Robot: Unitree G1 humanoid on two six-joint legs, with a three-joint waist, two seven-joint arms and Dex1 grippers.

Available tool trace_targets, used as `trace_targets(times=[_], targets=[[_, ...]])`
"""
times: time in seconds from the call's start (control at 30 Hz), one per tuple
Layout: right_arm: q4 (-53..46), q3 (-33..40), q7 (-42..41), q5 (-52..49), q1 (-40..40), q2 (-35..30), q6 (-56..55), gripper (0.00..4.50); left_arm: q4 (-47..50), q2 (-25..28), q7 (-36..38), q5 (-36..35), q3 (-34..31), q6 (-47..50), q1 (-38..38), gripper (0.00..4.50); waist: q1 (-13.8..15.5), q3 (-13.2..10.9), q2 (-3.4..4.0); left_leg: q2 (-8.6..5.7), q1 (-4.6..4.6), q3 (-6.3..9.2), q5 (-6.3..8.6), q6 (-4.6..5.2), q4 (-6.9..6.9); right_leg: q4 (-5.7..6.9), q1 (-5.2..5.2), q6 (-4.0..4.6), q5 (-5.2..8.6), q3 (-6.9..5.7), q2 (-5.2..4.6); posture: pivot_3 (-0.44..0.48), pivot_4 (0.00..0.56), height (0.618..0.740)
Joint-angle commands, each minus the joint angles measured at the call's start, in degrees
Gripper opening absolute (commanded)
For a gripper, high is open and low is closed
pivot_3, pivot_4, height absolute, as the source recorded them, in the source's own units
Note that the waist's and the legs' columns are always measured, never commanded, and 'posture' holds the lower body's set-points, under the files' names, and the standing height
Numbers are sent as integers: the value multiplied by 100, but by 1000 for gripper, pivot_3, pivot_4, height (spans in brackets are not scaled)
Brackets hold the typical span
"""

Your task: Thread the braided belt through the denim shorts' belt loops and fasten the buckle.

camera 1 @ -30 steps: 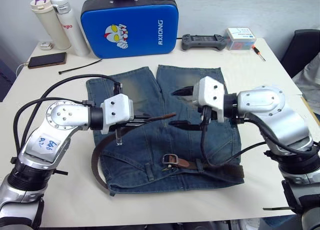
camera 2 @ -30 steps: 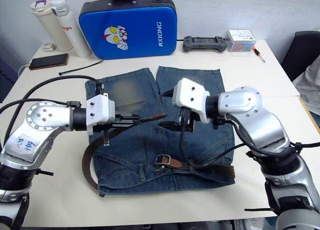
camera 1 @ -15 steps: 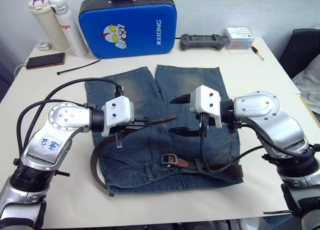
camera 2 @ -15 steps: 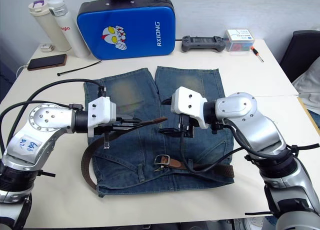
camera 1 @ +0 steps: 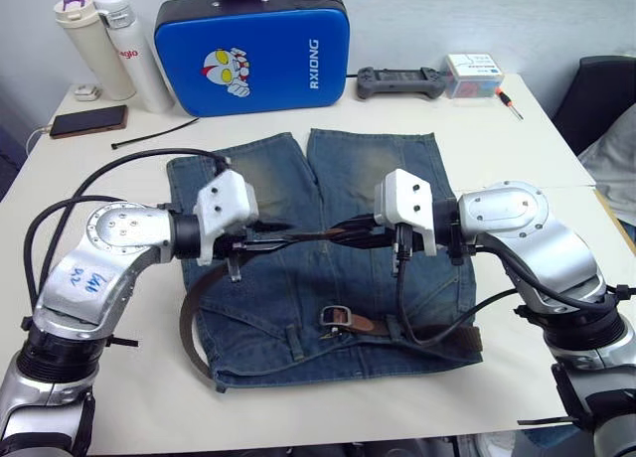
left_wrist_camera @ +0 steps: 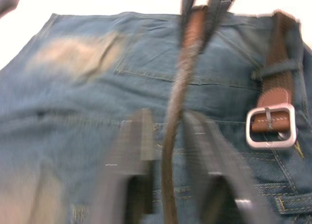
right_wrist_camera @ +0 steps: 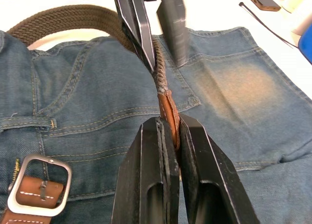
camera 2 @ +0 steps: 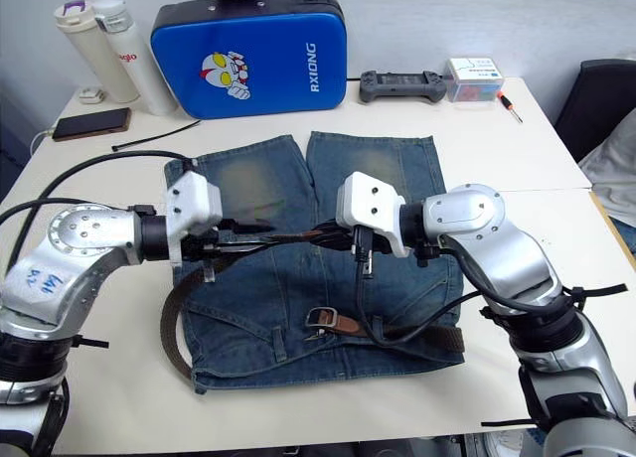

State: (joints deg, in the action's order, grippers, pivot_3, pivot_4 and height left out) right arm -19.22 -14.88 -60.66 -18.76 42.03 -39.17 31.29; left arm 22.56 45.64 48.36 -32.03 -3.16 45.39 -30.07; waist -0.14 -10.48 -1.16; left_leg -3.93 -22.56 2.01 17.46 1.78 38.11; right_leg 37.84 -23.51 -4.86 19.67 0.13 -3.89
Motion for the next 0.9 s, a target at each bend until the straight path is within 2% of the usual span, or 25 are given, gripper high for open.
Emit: trace_targets(times=[0.03, 0.13, 0.2, 0.23, 0.27, 0.3, 0.33, 0.37, 0.4, 0.47, 0.53, 0.7, 0.83, 0.9], targets=[[118, -139, 185, 365, 211, 186, -284, 0, 82, 124, -647, -1306, -1565, 1701, -278, 3053, -21, 0, 0, 3, 0, 0, 0, 0, 1, 3, 0, 0, 0, 2, 5, 0, 150, 740], [404, -332, 355, 759, 265, 384, -654, 0, 24, 119, -1244, -2278, -2692, 3147, -382, 4328, -28, 0, 0, 7, 3, 2, 1, -3, 1, 10, -6, 0, 0, 7, 14, 0, 150, 740], [597, -419, 463, 1005, 295, 518, -937, 0, -46, -68, -1635, -2883, -3372, 4138, -557, 4477, -20, 0, 0, 8, 4, 3, 1, -5, 3, 12, -6, 0, 0, 7, 17, 0, 150, 740], [731, -491, 522, 1190, 311, 583, -1187, 0, -425, 129, -1966, -3850, -3552, 4466, -292, 4477, -19, 0, 0, 8, 4, 5, 1, -5, 7, 13, -6, 0, 0, 6, 17, 0, 150, 740], [852, -548, 574, 1339, 322, 641, -1403, 0, -744, 666, -2493, -5310, -3449, 4248, 367, 4477, -20, 1, -1, 8, 3, 6, 1, -5, 8, 13, -5, 0, 0, 6, 17, 0, 150, 740], [941, -581, 602, 1436, 328, 681, -1555, 0, -946, 1112, -2968, -6482, -3310, 3939, 910, 4477, -59, 1, -2, 8, 5, 7, 1, -5, 8, 13, -3, 0, 0, 6, 17, 0, 150, 740], [1032, -609, 634, 1531, 337, 732, -1764, 0, -895, 1592, -3299, -7434, -3190, 3635, 1659, 4477, -134, -1, 2, 8, 10, 7, 3, -8, 5, 15, -5, 0, 0, 11, 18, 0, 150, 740], [1107, -609, 656, 1586, 344, 784, -1958, 0, -747, 1868, -3417, -7884, -3082, 3354, 2256, 4477, -165, -1, 0, 2, 27, 23, 6, -12, -5, 20, 2, 0, 0, 17, 20, 0, 150, 740], [1169, -604, 665, 1627, 349, 824, -2108, 0, -606, 2032, -3405, -8039, -3044, 3155, 2666, 4477, -163, 0, -2, 3, 26, 36, 8, -15, -4, 23, -1, 0, 0, 17, 24, 0, 150, 740], [1321, -594, 725, 1768, 383, 924, -2824, 0, 108, 1696, -3785, -8097, -2667, 2281, 3492, 4477, -143, -6, 10, 2, 27, 41, 11, -18, -2, 10, 2, 1, 0, 21, 26, 0, 150, 740], [1433, -563, 751, 1847, 388, 998, -3306, 0, 630, 1198, -4374, -8097, -2283, 1418, 3796, 4477, -108, -9, 16, 0, 31, 40, 11, -18, -2, -9, 13, 5, 2, 24, 24, 0, 150, 740], [1466, -507, 622, 1907, 257, 941, -4110, 0, 1147, -871, -7101, -8097, -1501, -381, 3229, 4477, 15, -4, 6, 0, 28, 44, 5, -27, 18, -6, 17, 6, 2, 21, 32, 0, 150, 740], [1432, -478, 561, 1925, 117, 837, -4432, 0, 1452, -1915, -8487, -8097, -1340, -1090, 2715, 4477, 21, -1, 0, 0, 29, 44, 5, -27, 29, 2, 19, 6, 2, 22, 34, 0, 150, 740], [1398, -480, 548, 1941, 45, 793, -4464, 0, 1607, -2251, -8953, -8097, -1254, -1316, 2516, 4477, 19, 0, 0, 0, 29, 42, 5, -27, 30, 2, 19, 6, 2, 23, 36, 0, 150, 740]])
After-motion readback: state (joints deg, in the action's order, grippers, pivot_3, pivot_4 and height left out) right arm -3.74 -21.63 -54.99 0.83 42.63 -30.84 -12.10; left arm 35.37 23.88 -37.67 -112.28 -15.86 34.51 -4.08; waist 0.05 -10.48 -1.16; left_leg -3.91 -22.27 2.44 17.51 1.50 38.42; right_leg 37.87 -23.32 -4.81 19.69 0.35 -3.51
